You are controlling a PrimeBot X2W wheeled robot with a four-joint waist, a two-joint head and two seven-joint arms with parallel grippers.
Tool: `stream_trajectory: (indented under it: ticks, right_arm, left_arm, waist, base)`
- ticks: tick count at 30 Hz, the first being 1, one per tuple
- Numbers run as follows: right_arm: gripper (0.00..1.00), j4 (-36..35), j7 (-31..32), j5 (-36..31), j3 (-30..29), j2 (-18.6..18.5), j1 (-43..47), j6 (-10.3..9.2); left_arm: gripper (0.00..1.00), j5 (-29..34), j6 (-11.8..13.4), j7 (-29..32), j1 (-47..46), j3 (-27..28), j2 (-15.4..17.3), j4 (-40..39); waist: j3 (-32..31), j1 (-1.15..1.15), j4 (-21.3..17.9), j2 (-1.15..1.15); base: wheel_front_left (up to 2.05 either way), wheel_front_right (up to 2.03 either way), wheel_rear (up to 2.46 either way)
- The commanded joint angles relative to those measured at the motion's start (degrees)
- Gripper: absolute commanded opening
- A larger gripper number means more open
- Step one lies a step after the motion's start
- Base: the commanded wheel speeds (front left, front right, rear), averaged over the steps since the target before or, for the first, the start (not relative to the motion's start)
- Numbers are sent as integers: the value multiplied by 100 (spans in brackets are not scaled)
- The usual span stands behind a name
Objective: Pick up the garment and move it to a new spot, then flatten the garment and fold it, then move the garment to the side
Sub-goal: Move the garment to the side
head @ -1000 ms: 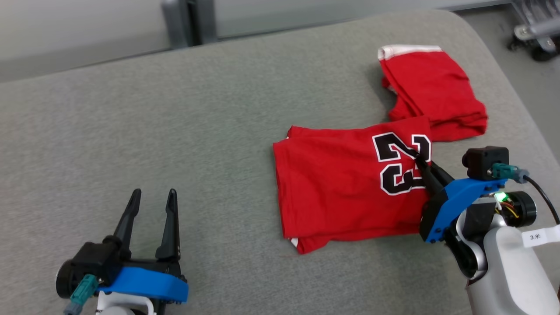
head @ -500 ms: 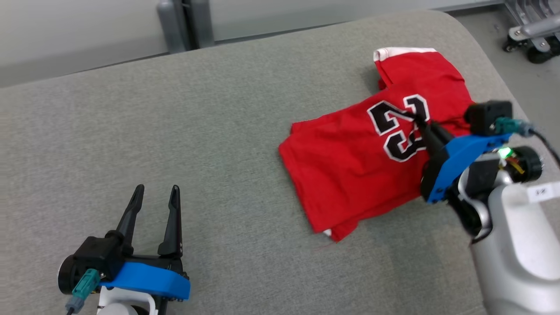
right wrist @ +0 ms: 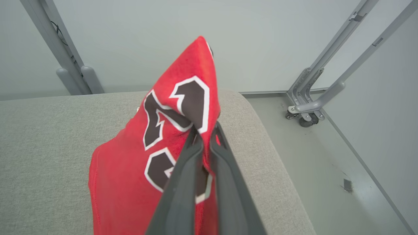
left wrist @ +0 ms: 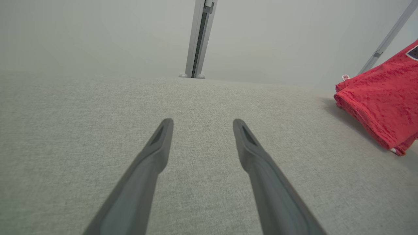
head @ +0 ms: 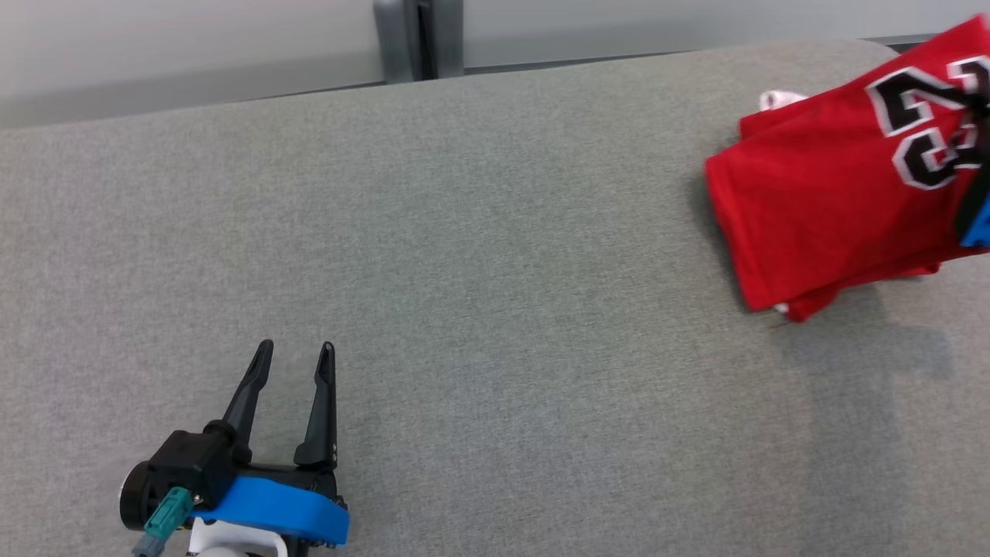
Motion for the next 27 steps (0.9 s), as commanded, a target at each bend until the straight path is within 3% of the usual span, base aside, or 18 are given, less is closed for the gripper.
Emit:
stream_trajectory:
  ticks: [1,3,4,5,6,7,15,27]
  right_arm:
    - [0,39,-12,-78,-119,-80,-130,-1]
    - [0,144,-53,-160,-379,-196,-205,-2]
    - [8,193,-108,-208,-497,-223,-234,-2]
    - [36,254,-160,-299,-613,-227,-251,-2]
    - [82,305,-237,-413,-714,-208,-250,-2]
    - [100,345,-331,-514,-797,-156,-251,-1]
    - [100,658,-803,-750,-975,323,-106,-2]
    - [100,369,-1716,-675,-208,560,-26,-2]
  left_arm:
    - [100,26,2,15,-12,15,46,-20]
    - [100,50,-1,47,-23,-6,81,-45]
    - [100,59,-4,74,-36,-12,99,-65]
    - [100,70,-6,85,-49,-20,120,-81]
    - [100,78,-5,109,-59,-25,144,-103]
    - [100,84,-1,132,-65,-31,164,-124]
    - [100,89,68,234,-23,-35,269,-269]
    - [100,-157,133,2,-33,107,88,-186]
  waist:
    - [79,0,80,0]
    - [145,0,133,0]
    - [181,0,156,0]
    - [212,0,174,0]
    - [237,0,186,0]
    - [258,0,195,0]
    - [295,0,118,0]
    - [-177,0,114,0]
  base:
    - [0,0,0]
    - [0,0,0]
    - [0,0,0]
    - [0,0,0]
    - [0,0,0]
    - [0,0,0]
    - [0,0,0]
    - [0,0,0]
